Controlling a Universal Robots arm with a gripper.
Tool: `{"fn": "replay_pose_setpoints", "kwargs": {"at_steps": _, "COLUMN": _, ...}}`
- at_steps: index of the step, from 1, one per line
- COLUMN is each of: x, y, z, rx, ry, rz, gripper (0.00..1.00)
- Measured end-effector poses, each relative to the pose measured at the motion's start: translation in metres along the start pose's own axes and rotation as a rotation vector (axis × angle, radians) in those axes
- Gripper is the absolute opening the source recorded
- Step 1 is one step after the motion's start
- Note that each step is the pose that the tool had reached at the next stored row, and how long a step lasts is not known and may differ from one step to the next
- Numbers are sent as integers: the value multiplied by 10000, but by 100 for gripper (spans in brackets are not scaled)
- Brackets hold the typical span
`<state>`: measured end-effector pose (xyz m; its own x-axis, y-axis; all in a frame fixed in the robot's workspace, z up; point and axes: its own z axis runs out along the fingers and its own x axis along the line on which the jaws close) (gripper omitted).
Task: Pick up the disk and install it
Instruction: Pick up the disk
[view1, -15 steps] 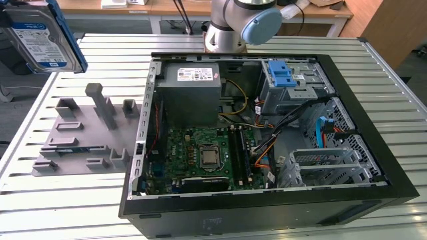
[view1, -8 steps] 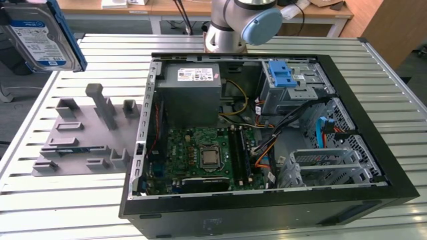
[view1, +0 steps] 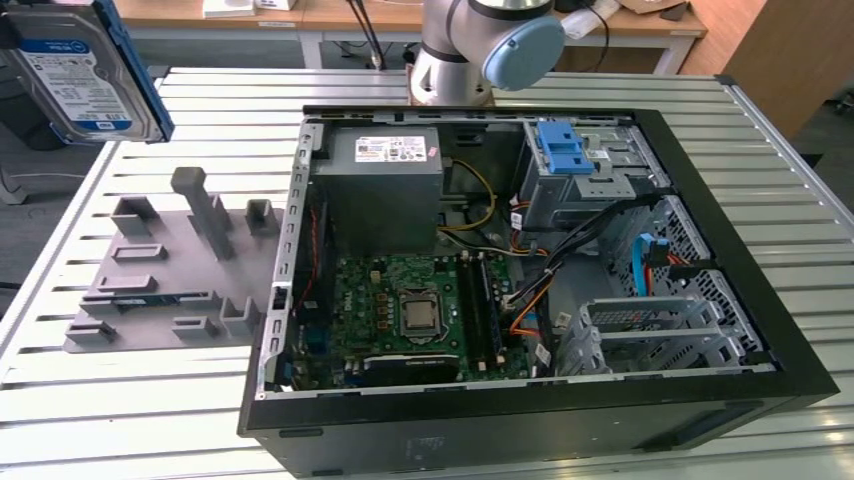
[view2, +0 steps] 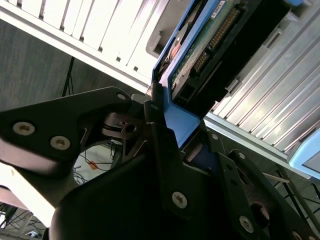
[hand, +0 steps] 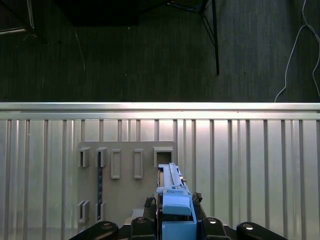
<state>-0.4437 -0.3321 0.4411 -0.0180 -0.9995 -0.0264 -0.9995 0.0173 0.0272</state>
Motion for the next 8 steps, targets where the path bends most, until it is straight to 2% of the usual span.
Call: {"fn": "replay_pose_setpoints", "kwargs": {"at_steps": 8, "x": -1, "y": 1, "z": -34, "rx": 0, "ry": 0, "rz": 0, "gripper": 36}}
